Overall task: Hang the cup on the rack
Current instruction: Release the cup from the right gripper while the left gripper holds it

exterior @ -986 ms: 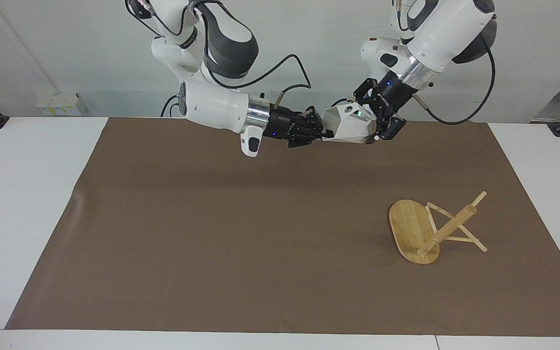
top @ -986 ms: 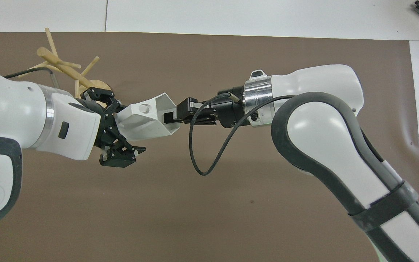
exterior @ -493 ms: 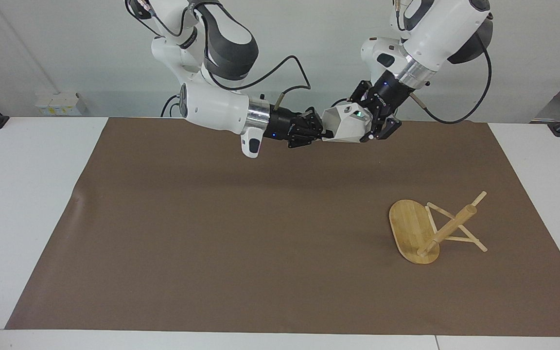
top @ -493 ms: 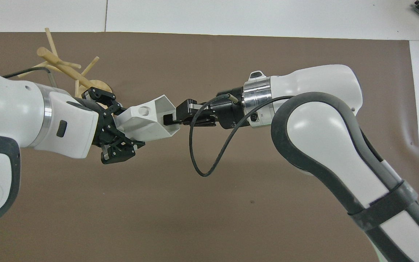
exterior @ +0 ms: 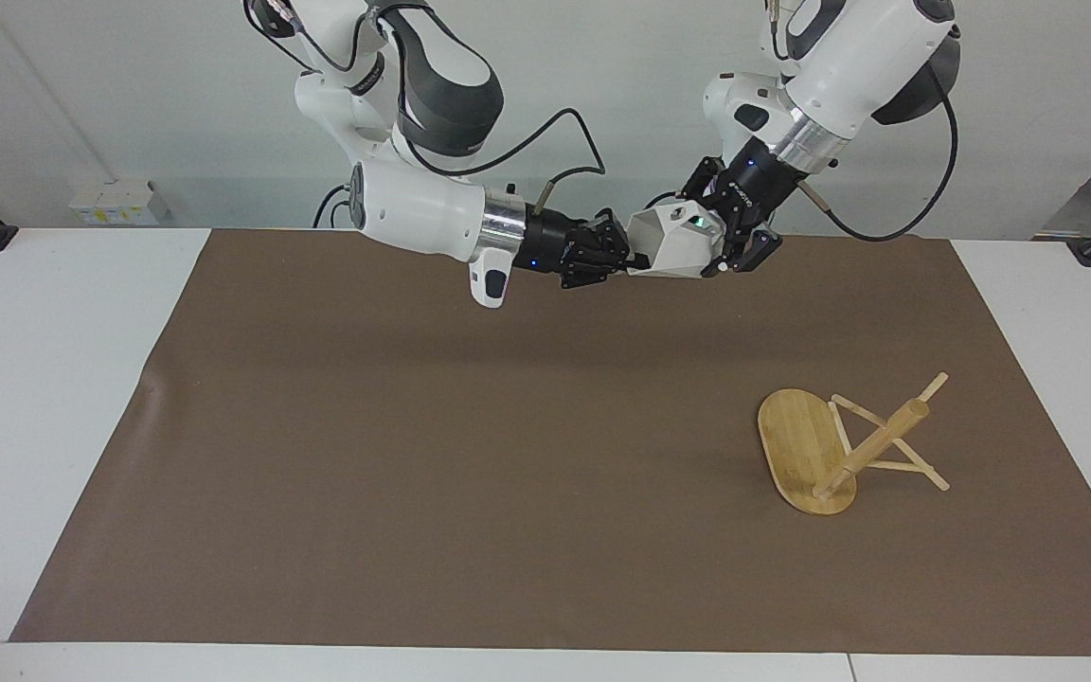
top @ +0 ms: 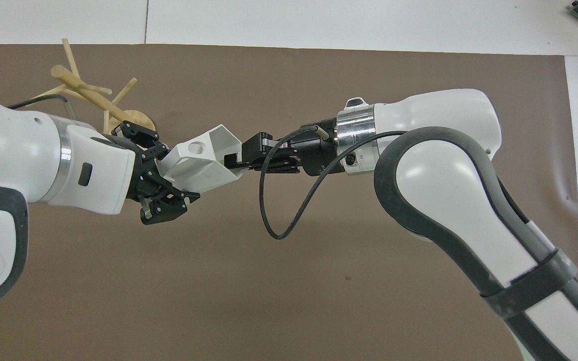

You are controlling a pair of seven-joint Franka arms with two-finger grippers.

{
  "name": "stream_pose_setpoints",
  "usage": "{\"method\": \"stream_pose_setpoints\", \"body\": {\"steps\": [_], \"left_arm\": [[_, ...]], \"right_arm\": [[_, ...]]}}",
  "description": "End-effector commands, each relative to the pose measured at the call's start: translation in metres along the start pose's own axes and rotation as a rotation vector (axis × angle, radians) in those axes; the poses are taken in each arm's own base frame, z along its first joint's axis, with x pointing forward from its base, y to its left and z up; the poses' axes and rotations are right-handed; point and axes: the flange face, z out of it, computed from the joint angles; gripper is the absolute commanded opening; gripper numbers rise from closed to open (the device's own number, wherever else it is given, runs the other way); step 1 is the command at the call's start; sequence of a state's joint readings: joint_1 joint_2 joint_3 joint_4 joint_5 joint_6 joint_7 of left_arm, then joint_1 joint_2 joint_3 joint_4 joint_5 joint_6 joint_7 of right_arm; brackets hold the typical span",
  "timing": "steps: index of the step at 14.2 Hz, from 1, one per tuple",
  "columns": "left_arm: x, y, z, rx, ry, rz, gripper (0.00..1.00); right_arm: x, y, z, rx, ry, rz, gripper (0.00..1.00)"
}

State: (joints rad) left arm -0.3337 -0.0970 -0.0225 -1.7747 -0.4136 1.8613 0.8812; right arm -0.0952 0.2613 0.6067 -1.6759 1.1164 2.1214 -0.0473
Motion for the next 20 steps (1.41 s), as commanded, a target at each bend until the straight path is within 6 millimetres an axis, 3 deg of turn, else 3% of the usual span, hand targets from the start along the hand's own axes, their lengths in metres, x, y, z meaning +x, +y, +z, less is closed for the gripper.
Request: {"method": "stream_pose_setpoints", "body": {"steps": [1, 2, 5, 7, 10, 14, 16, 20], "left_arm": [[-0.011, -0.003, -0.004, 0.012, 0.006, -0.042, 0.00], [-0.014, -0.007, -0.005, 0.016, 0.009, -0.055, 0.00], [-0.023, -0.015, -0.008, 0.058, -0.034, -0.138, 0.00], [-0.031, -0.019, -0.007, 0.093, -0.070, -0.252, 0.00], [-0.045, -0.028, 0.001, 0.101, -0.069, -0.461, 0.00], [-0.068, -0.058, 0.017, 0.143, -0.043, -0.614, 0.00], [-0.079, -0.073, 0.027, 0.150, -0.044, -0.647, 0.00], [-0.078, -0.099, 0.058, 0.179, -0.020, -0.748, 0.00]], "right_arm": [[-0.001, -0.005, -0.001, 0.014, 0.011, 0.014, 0.88], [-0.001, -0.005, -0.001, 0.015, 0.011, 0.018, 1.00], [0.002, 0.000, -0.004, 0.003, 0.027, 0.023, 1.00], [0.010, 0.017, -0.013, -0.067, 0.080, 0.010, 1.00], [0.037, 0.055, -0.059, -0.363, 0.175, -0.125, 1.00], [0.061, 0.096, -0.130, -0.662, 0.244, -0.214, 1.00], [0.069, 0.118, -0.168, -0.815, 0.250, -0.235, 1.00], [0.075, 0.152, -0.230, -1.116, 0.235, -0.285, 1.00]]}}
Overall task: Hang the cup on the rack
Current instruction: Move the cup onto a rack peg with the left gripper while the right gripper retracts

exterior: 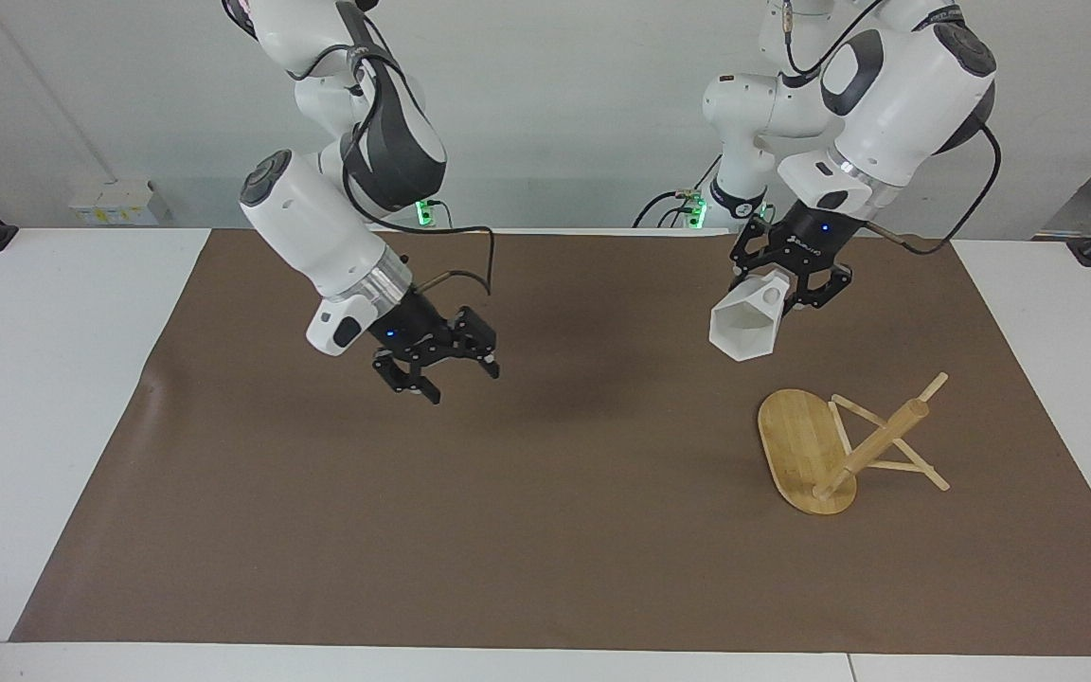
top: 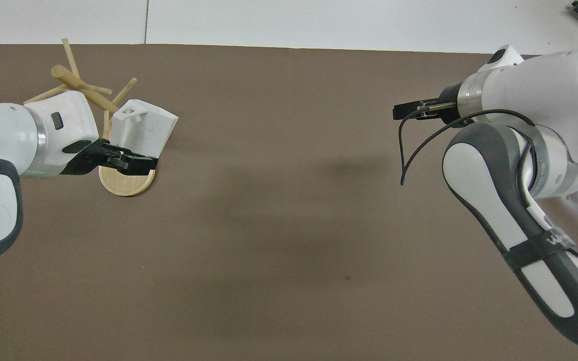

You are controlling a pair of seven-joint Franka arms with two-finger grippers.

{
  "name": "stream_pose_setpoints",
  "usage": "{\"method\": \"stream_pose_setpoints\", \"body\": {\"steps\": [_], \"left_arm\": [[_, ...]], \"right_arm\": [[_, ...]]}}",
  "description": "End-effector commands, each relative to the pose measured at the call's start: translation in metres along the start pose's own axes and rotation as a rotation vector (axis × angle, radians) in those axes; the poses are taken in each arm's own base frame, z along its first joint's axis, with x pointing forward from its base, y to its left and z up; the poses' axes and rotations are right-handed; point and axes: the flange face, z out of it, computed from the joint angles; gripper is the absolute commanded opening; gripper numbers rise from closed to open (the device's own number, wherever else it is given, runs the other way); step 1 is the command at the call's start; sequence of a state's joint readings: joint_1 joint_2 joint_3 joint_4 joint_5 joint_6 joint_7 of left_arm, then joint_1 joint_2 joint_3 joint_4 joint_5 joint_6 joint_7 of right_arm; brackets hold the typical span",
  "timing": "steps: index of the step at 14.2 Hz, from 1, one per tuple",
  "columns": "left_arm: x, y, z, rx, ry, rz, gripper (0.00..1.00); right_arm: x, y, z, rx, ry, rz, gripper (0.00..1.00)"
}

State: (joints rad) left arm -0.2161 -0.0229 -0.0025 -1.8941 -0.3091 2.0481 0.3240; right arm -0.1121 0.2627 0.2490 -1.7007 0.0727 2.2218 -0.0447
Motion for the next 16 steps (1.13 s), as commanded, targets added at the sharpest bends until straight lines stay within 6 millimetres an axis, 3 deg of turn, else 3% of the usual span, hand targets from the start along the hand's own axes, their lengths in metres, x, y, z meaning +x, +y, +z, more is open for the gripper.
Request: {"method": "stream_pose_setpoints", "body": {"steps": [1, 4, 5, 9, 11, 16], "left_arm": [[0.013, -0.004, 0.019, 0.022, 0.033, -0.067, 0.00], [0.022, -0.013, 0.029, 0.028, 0.046, -0.123, 0.00], [0.022, -0.017, 0.029, 0.031, 0.054, -0.135, 0.00], [0.027, -0.026, 0.045, 0.031, 0.070, -0.235, 0.00], [0.029, -0.029, 0.045, 0.029, 0.080, -0.271, 0.00], [0.024, -0.061, 0.034, 0.044, 0.099, -0.321, 0.00]], "right_arm": [[-0.005, 0.039, -0.009, -0.144, -0.013, -0.027, 1.00], [-0.008, 0.077, -0.030, -0.217, -0.021, 0.000, 1.00], [-0.010, 0.086, -0.045, -0.229, -0.030, 0.015, 1.00], [-0.005, 0.085, -0.098, -0.235, -0.093, 0.039, 1.00], [-0.005, 0.087, -0.110, -0.230, -0.110, 0.054, 1.00], [-0.014, 0.098, -0.149, -0.222, -0.199, 0.109, 1.00]]}}
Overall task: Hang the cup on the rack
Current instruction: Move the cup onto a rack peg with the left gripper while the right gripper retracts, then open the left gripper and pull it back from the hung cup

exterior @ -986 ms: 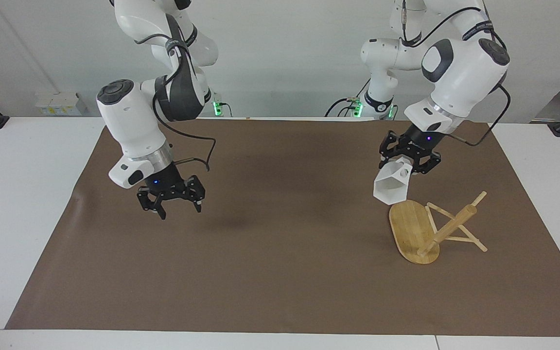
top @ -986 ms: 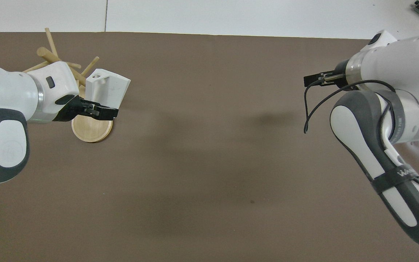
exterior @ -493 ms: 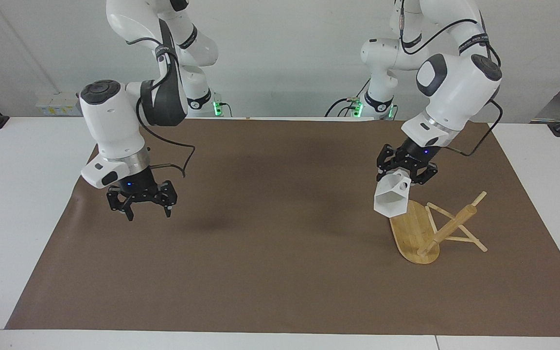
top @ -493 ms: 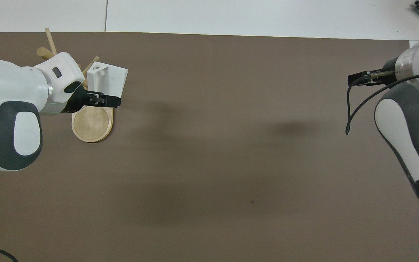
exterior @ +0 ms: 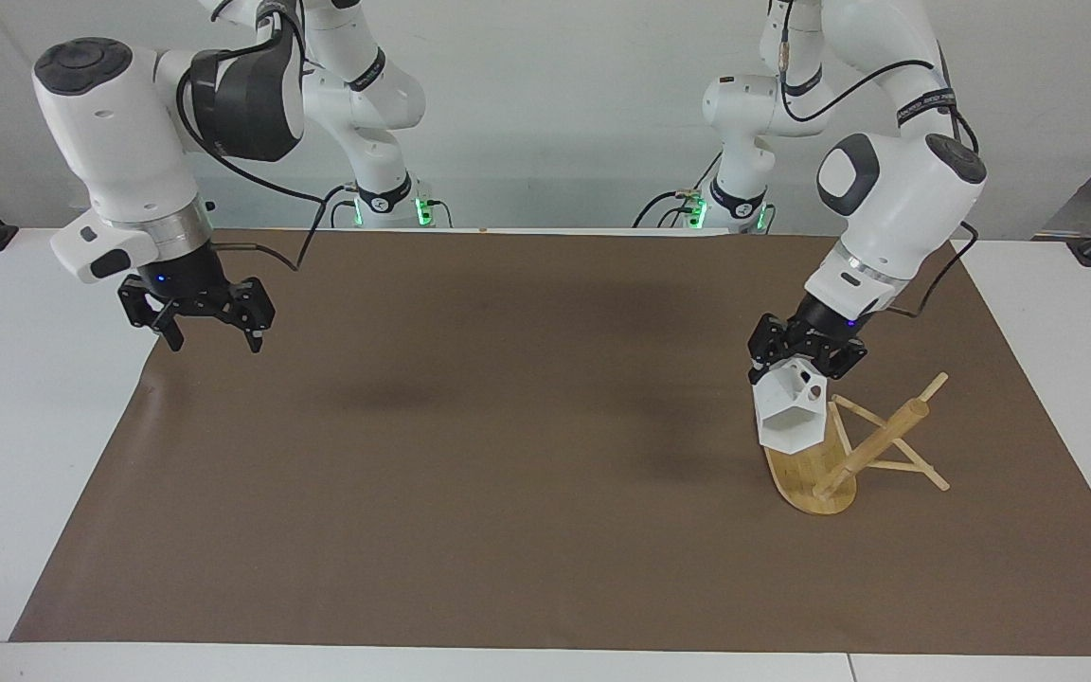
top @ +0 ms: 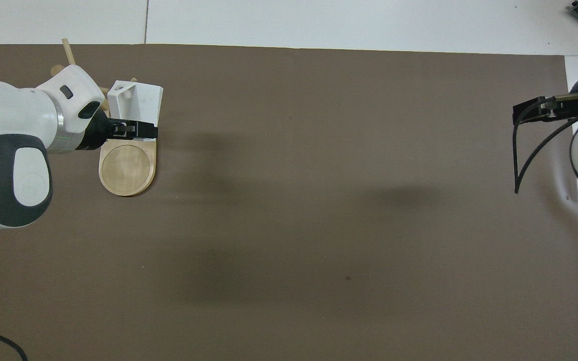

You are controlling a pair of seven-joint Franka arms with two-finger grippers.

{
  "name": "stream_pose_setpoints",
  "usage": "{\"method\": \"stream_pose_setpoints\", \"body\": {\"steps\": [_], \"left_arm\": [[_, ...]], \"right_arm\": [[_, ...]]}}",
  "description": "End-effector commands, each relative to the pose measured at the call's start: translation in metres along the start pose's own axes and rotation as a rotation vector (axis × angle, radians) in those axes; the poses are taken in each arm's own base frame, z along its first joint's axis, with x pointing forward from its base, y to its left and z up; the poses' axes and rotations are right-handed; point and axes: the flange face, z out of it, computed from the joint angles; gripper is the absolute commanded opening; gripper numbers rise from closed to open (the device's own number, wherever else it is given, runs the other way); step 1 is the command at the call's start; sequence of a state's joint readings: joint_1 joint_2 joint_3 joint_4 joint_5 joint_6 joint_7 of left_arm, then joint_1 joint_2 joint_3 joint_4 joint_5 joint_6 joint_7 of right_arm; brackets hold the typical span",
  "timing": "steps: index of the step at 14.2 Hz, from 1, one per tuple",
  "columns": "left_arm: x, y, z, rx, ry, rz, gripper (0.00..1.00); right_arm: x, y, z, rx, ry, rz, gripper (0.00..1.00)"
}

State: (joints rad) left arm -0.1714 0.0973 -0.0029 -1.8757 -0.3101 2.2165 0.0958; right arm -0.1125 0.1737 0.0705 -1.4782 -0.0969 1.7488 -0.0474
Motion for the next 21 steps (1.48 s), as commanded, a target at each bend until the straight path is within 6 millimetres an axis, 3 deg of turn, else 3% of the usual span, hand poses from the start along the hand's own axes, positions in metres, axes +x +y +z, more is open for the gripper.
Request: {"method": "stream_pose_setpoints", "body": {"steps": [1, 5, 14, 15, 16, 17, 21], "left_arm": [[0.008, -0.012, -0.006, 0.001, 0.023, -0.031, 0.00], [0.010, -0.026, -0.004, -0.039, 0.029, -0.090, 0.00], [0.006, -0.048, -0.003, -0.035, 0.009, -0.126, 0.00], [0.006, -0.048, -0.005, -0.033, 0.011, -0.125, 0.25], [0.006, -0.048, -0.005, -0.033, 0.011, -0.125, 0.69], [0.007, -0.047, -0.006, -0.030, 0.014, -0.118, 1.00], [0.002, -0.046, -0.021, -0.009, -0.002, -0.093, 1.00]], "right_arm": [[-0.007, 0.008, -0.022, 0.005, -0.024, 0.021, 1.00], [-0.021, 0.012, -0.026, 0.001, -0.064, 0.036, 1.00], [-0.020, 0.014, -0.027, 0.049, -0.042, 0.065, 1.00], [-0.019, 0.014, -0.028, 0.049, -0.041, 0.062, 1.00], [-0.020, 0.015, -0.028, 0.048, -0.041, 0.066, 1.00], [-0.020, 0.015, -0.028, 0.048, -0.041, 0.066, 1.00], [-0.022, 0.012, -0.030, 0.049, -0.046, 0.057, 1.00]]}}
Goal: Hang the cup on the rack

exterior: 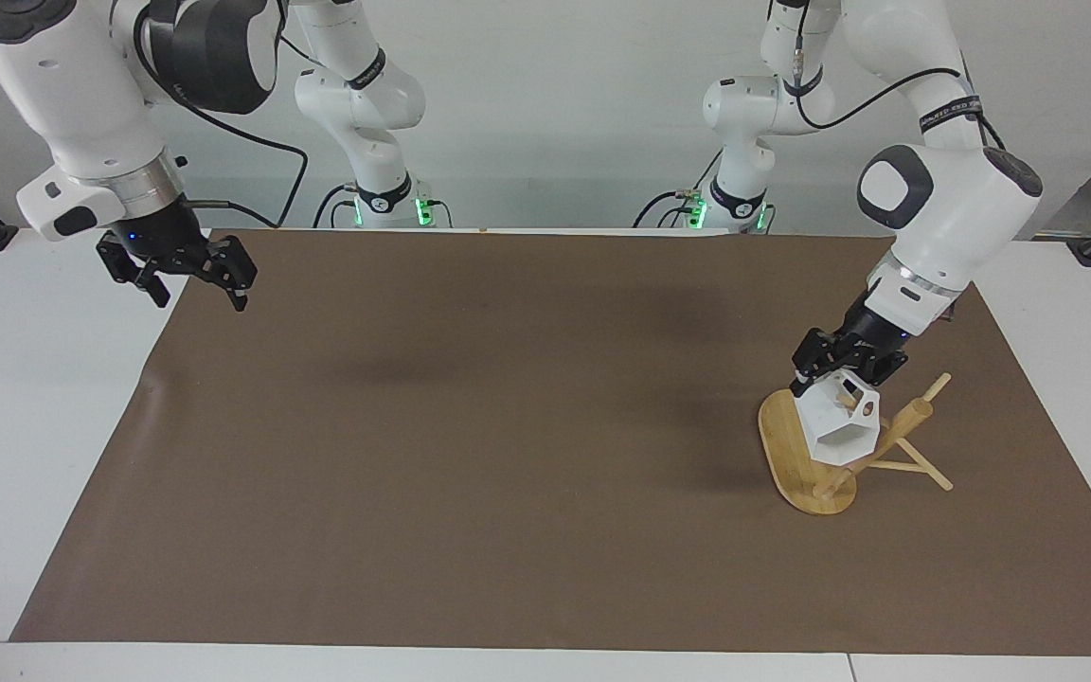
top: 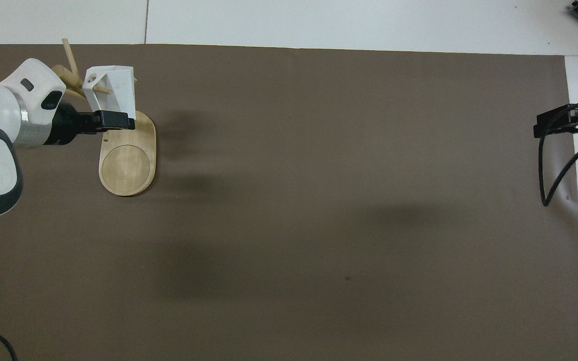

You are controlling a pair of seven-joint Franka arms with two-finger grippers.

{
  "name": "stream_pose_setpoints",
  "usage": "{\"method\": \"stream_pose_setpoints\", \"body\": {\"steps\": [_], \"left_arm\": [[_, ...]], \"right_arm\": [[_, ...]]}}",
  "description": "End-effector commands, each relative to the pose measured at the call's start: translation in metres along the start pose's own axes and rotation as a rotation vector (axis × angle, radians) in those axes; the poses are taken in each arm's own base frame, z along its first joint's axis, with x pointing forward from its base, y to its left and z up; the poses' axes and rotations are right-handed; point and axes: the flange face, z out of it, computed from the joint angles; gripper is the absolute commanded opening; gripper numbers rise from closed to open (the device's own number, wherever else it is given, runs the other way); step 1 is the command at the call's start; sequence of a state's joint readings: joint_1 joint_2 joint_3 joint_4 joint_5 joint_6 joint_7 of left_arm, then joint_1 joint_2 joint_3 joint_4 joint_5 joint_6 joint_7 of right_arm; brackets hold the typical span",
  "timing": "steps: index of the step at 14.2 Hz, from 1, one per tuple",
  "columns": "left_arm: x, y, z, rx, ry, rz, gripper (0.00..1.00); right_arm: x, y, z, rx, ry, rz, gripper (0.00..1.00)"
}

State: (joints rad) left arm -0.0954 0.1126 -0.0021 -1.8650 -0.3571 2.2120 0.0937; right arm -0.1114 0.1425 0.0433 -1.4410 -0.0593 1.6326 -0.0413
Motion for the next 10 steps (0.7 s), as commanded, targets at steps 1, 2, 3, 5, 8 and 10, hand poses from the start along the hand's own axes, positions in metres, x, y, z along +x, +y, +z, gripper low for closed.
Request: {"method": "stream_pose_setpoints", "body": {"steps": [1, 2, 3, 5, 8, 10], "left_arm": [[-0.009, 0.002, -0.025, 0.016, -0.042, 0.018, 1.00], [-0.014, 0.003, -0.039, 0.054, -0.050, 0.048, 1.00], [-0.020, 0.002, -0.053, 0.116, -0.058, 0.091, 1.00], [-0.030, 0.001, -0.069, 0.154, -0.091, 0.115, 1.00], [-0.032, 0.000, -0.101, 0.222, -0.126, 0.143, 1.00], [-0.019, 0.006, -0.128, 0.256, -0.137, 0.174, 1.00]], "right_arm": [[-0.005, -0.001, -0.005, 0.019, 0.004, 0.016, 1.00], [-0.005, -0.001, -0.005, 0.019, 0.004, 0.016, 1.00], [-0.005, -0.001, -0.005, 0.019, 0.004, 0.016, 1.00], [-0.005, -0.001, -0.005, 0.019, 0.004, 0.016, 1.00], [-0.005, -0.001, -0.004, 0.019, 0.002, 0.016, 1.00], [-0.005, -0.001, -0.004, 0.019, 0.002, 0.016, 1.00]]}}
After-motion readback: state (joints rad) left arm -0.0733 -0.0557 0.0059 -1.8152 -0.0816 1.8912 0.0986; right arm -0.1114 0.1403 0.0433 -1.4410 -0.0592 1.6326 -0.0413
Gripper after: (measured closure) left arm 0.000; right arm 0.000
